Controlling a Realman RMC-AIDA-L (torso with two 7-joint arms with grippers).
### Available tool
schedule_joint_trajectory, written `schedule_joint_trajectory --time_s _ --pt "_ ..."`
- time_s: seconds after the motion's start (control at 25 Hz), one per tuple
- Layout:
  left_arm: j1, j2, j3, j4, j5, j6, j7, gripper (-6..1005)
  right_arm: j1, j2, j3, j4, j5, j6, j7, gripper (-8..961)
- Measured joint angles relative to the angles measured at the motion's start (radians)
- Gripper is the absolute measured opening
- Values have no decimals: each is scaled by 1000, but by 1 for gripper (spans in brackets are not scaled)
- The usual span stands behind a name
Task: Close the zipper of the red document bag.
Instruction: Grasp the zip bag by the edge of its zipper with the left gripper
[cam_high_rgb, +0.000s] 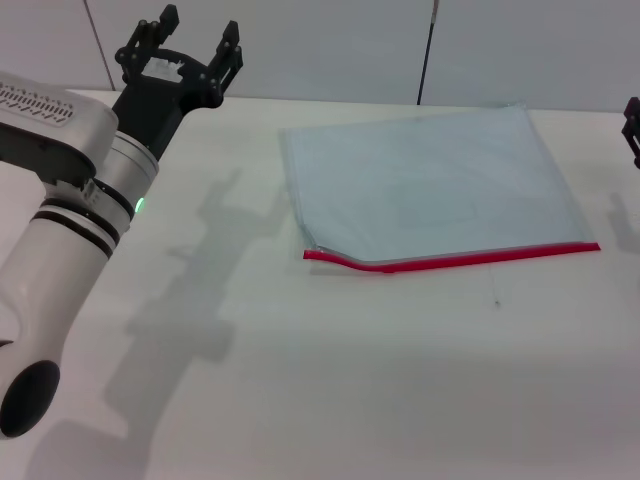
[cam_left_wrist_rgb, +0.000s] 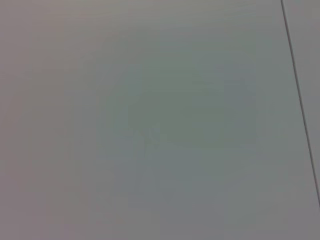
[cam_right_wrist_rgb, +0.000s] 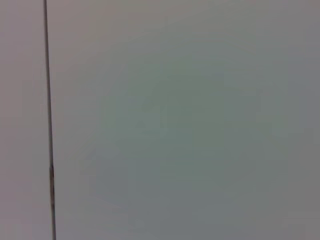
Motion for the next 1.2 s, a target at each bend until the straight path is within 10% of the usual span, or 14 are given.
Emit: schedule_joint_trajectory --time_s 0.76,1.2 --pt "-4 -1 -8 4 -7 -6 49 729 1 0 0 0 0 0 0 542" --pt "-33 22 15 -83 38 -221 43 731 1 -1 0 -2 0 21 0 542"
